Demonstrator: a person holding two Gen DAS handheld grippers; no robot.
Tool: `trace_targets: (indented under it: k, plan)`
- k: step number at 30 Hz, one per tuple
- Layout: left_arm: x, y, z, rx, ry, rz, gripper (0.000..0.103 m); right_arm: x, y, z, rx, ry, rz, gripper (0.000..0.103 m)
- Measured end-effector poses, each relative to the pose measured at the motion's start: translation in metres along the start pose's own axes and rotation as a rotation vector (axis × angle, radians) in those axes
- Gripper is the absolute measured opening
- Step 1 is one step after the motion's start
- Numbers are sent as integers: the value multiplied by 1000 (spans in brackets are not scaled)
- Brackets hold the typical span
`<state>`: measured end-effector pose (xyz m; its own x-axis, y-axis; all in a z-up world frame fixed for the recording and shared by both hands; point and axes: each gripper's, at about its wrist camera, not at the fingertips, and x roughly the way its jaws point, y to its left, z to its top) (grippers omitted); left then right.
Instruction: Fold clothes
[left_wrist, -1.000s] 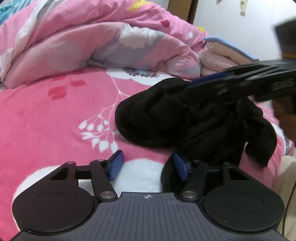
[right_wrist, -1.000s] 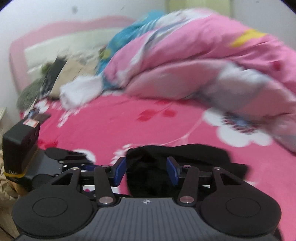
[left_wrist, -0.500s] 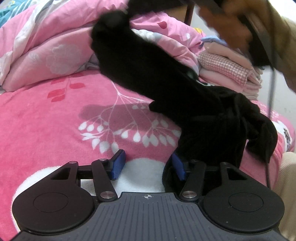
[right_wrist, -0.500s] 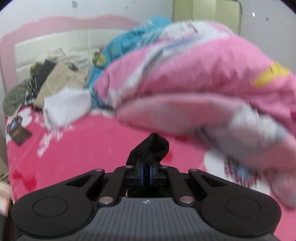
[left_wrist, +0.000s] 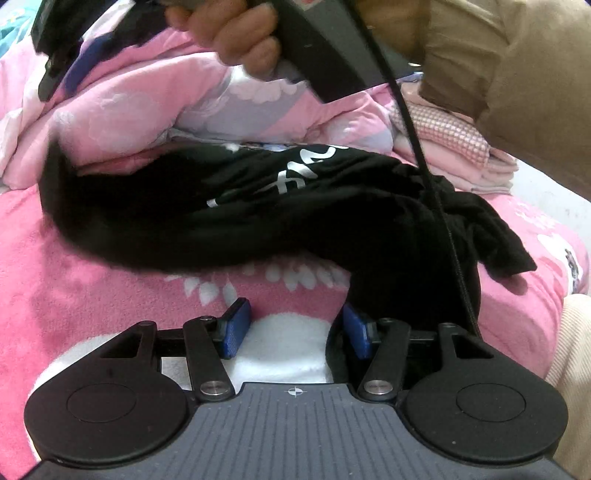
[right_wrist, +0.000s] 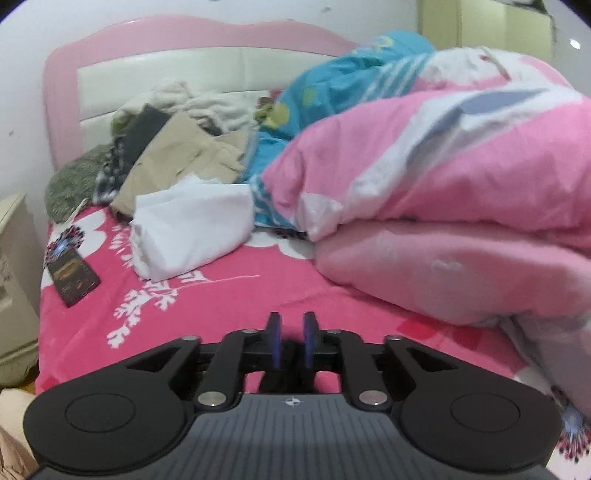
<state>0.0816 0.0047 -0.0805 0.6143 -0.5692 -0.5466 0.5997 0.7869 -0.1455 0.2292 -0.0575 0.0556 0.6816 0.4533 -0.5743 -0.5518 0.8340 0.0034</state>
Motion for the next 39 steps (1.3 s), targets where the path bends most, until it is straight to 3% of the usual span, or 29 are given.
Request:
trace_targets:
  k: [1,4,6,7,10,15,18,19,22,30,33,35,37,39]
  plan:
    - [0,0,0,1,-1,0,57,-11,-5,-1,20,-19,-8,44]
    - [-1,0,1,-2,-3,-3,57,-53,-27,-9,95,-64,-46,46]
    - [-3,2,1,-12,-7,-11,58,-86,-47,-23,176,-84,-76,55]
    - [-4,4,1,-21,-8,-19,60,-101,-58,-40,231,-78,-98,63]
    - [-10,11,1,-66,-21,-57,70,-144,-92,-95,405,-49,-171,67]
    - [-26,21,9,-138,-113,-61,76,-207,-141,-202,712,8,-312,67]
    - [-29,22,22,-150,-147,-55,76,-217,-153,-267,912,71,-309,46]
    - [-29,21,28,-151,-153,-53,76,-218,-146,-277,913,73,-292,32]
    - [-24,23,46,-119,-168,1,76,-220,-115,-294,838,53,-240,19]
    - [22,53,82,-46,-110,183,75,-227,-35,-286,615,92,-64,17]
    - [34,66,83,-36,-95,204,75,-246,-28,-265,467,124,-147,28]
    - [37,75,79,-61,-91,193,75,-261,-28,-247,369,122,-244,43]
    - [39,82,78,-82,-67,181,74,-272,-30,-227,286,110,-335,44]
    - [36,87,80,-88,-69,175,74,-261,-31,-200,187,81,-371,44]
